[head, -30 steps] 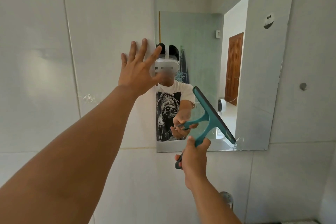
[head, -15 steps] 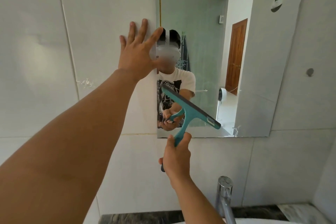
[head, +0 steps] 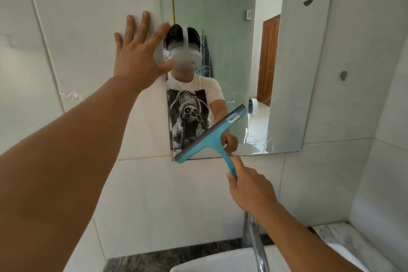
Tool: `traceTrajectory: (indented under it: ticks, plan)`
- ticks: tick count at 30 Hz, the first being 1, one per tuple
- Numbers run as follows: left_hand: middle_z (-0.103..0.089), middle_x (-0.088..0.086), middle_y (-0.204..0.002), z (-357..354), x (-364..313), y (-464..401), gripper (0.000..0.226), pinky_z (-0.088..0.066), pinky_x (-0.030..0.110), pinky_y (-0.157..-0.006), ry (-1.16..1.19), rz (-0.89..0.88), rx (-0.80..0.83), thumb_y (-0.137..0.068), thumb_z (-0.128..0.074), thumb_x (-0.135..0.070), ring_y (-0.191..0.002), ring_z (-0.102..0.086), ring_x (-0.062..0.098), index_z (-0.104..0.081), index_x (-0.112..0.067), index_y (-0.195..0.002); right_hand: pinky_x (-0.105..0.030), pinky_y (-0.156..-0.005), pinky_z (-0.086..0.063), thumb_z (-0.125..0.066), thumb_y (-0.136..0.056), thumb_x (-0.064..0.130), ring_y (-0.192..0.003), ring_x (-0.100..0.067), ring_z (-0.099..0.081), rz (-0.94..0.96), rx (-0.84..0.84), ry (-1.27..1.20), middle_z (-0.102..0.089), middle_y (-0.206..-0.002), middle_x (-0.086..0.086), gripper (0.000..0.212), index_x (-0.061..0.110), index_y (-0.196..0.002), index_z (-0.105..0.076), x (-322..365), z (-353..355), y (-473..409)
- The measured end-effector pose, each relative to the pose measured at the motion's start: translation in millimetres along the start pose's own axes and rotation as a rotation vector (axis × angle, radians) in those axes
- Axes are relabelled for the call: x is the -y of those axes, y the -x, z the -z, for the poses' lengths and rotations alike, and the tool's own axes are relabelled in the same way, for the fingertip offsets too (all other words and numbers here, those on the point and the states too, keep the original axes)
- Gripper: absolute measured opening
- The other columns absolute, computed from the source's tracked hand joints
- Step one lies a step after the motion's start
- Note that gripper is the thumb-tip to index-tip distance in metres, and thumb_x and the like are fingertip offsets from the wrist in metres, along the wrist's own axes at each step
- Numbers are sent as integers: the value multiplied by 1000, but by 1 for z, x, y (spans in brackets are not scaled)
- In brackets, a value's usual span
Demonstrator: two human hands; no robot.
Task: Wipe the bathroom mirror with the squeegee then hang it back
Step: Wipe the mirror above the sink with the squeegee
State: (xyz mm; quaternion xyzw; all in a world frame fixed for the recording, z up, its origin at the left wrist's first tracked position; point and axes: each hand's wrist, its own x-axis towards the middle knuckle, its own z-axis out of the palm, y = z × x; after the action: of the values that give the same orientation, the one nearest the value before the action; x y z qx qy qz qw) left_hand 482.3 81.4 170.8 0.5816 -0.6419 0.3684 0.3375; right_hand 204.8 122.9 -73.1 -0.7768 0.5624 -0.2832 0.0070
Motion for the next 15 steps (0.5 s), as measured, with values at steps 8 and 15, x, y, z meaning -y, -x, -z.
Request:
traceTrajectory:
  ticks: [8,15]
  plan:
    - [-1,8,-166,-1,-1,1,81,-6,66,-115,11,-4,2,-86,-53,-63,-150,6,38,-13,-43,-152,-38,-64,-44,-35,-98,44,-78,-31,-63,141,-12,302,-63,-99,-3,32,31,-127,-32,-55,34,-21]
    - [-1,8,-166,-2,-1,1,81,-6,65,-115,-4,-8,-9,-86,-53,-64,-150,6,39,-11,-43,-152,-38,-66,-52,-33,-97,50,-75,-29,-65,241,-63,473,-64,-98,-1,37,36,-131,-35,-100,64,-40]
